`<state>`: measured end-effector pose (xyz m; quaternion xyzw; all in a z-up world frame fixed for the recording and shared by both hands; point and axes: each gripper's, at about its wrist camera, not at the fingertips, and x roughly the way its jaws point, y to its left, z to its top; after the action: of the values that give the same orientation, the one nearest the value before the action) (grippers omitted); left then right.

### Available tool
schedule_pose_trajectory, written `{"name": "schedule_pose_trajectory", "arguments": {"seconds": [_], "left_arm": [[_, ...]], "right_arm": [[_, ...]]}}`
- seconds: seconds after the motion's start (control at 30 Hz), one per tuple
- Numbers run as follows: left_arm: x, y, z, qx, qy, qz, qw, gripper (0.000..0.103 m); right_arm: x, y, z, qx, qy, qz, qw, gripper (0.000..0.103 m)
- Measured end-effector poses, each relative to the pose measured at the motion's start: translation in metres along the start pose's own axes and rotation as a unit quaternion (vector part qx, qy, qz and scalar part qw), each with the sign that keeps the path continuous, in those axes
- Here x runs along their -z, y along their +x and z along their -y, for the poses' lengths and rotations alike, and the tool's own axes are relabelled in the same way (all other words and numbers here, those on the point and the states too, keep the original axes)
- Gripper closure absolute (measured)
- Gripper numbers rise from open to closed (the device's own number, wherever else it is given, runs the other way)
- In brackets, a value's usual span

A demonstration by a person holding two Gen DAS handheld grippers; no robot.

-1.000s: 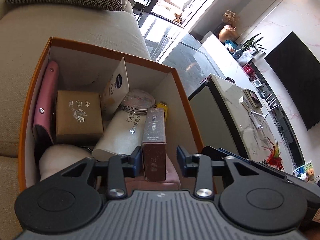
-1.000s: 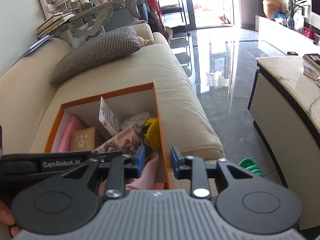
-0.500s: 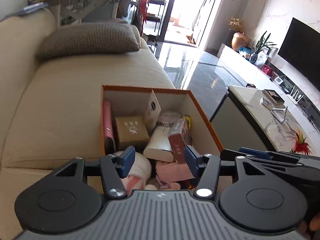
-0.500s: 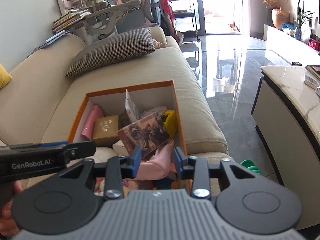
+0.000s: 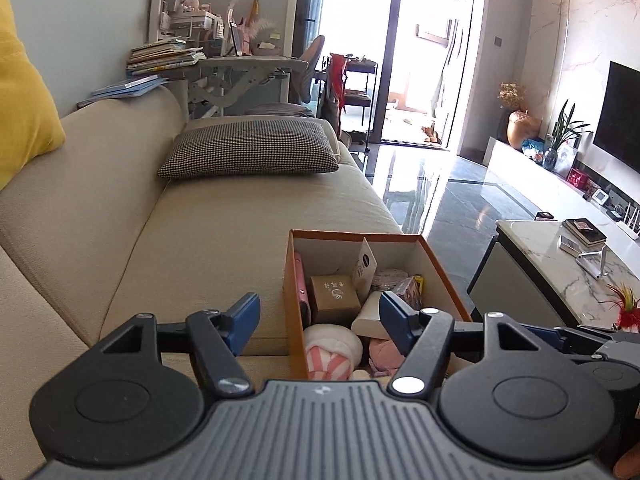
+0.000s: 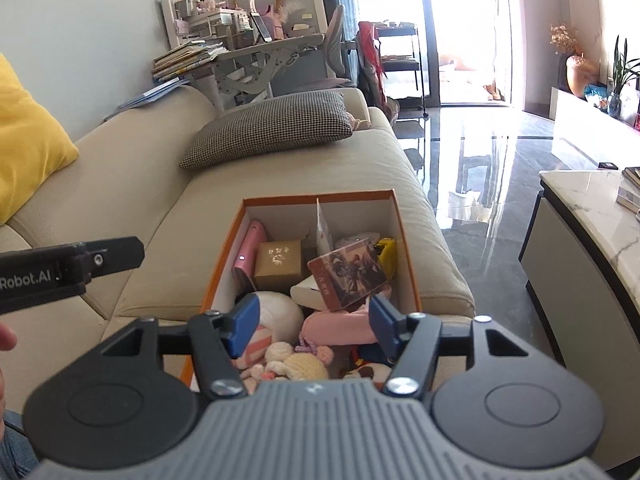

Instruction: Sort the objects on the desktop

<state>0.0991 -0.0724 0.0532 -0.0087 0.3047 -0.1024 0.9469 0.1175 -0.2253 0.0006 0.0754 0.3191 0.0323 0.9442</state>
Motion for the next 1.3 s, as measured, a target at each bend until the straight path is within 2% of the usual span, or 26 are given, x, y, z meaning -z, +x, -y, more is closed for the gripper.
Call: {"name": "schedule_pose_trajectory", "arguments": {"seconds": [0.1,0.3,0.77,1.3], "left_arm": [[0.005,-0.009,-0.003,-0.006,-0.002,0.005,1.0,0.026],[0.017,-0.01,-0.008,-0.009,-0.008,-0.008,0.9999,0.021],[0.05,0.009,-0.012,0.001,-0.018,-0.053,0.9984,0.019],[0.055,0.015,-0.017,-0.004,-0.021,-0.068,0.9974,0.018]], "right_arm": [[0.005,-0.006,-0.006,-0.002,-0.007,0.004,1.0,0.039],[0.017,-0.012,-0.013,-0.001,-0.017,0.003,1.0,0.03],[0.046,-0.001,-0.017,0.013,-0.024,-0.034,0.999,0.03],[0.049,0.009,-0.028,0.001,-0.029,-0.04,0.999,0.029]]}}
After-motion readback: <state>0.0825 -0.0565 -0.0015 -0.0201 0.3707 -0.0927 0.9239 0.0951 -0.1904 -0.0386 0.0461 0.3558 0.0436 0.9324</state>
